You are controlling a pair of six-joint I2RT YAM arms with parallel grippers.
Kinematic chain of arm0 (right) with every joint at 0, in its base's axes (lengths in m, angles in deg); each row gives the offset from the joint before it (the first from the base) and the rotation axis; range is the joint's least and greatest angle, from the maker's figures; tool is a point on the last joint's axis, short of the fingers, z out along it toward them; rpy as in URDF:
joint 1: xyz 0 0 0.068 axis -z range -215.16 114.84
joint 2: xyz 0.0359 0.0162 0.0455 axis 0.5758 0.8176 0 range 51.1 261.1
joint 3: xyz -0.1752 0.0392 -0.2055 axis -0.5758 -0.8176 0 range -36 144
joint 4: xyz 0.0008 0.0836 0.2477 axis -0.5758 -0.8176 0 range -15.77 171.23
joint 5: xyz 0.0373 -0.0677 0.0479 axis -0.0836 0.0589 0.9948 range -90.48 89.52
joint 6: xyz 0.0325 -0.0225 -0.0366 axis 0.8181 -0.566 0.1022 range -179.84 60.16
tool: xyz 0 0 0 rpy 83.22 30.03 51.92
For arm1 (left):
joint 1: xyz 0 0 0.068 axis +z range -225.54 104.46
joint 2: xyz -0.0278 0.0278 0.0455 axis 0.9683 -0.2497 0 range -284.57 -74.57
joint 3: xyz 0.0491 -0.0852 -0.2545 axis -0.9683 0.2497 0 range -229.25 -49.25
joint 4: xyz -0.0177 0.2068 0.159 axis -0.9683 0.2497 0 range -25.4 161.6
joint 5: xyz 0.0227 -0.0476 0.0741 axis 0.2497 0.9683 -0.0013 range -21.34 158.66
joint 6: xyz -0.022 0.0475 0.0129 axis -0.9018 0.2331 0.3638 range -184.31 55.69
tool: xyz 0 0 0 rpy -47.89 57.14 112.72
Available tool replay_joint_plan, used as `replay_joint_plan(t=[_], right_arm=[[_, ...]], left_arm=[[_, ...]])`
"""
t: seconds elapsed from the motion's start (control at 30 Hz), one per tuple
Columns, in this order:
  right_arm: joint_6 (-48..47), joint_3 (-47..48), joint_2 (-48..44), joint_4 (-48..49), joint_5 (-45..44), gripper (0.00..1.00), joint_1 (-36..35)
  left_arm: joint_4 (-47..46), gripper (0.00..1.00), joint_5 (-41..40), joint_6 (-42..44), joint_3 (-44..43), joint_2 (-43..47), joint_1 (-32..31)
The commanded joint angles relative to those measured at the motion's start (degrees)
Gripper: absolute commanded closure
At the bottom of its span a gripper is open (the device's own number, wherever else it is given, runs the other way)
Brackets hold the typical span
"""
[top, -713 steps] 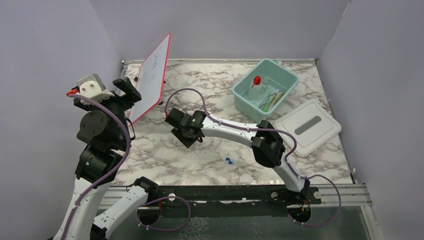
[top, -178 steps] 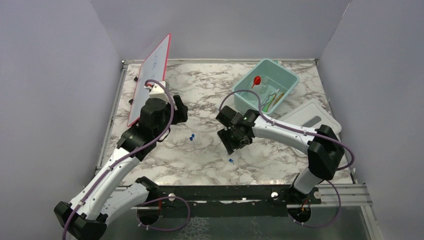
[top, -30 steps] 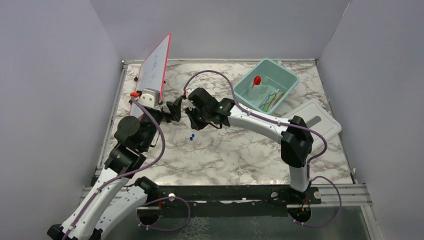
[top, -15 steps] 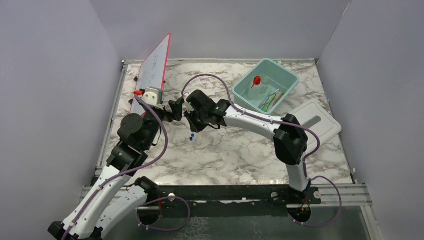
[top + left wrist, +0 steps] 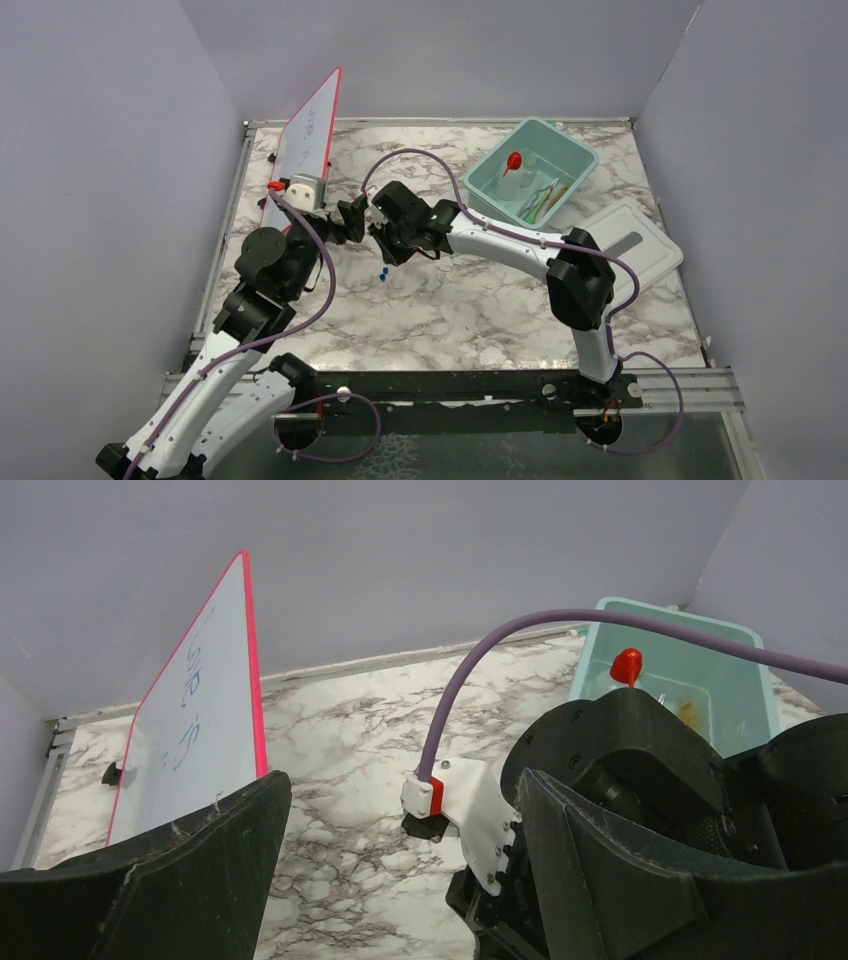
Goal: Organize the chemistry lab equipment
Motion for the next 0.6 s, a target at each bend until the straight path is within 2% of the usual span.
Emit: replay_joint_plan(t=[0.0, 0.1, 0.3, 0.57], right_arm=[[-1.8, 0.3, 1.3, -1.7, -1.3, 0.84, -0.6], [-1.8, 0.6, 1.7, -1.7, 0.7, 0.80, -0.6], [1.0, 1.4, 0.6, -1.6, 1.3, 0.65, -0.6], [4.6, 3.1, -2.6, -2.4, -0.5, 0.60, -0.6]], left_arm=[[0.4, 0.13, -0.7, -0.5, -0.8, 0.6, 0.0], [0.3, 0.13, -0.6, -0.5, -0.7, 0.6, 0.0], [0.5, 0.13, -0.6, -0.2, -1.0, 0.5, 0.0], [0.6, 0.13, -0.5, -0.4, -1.1, 0.6, 0.0]])
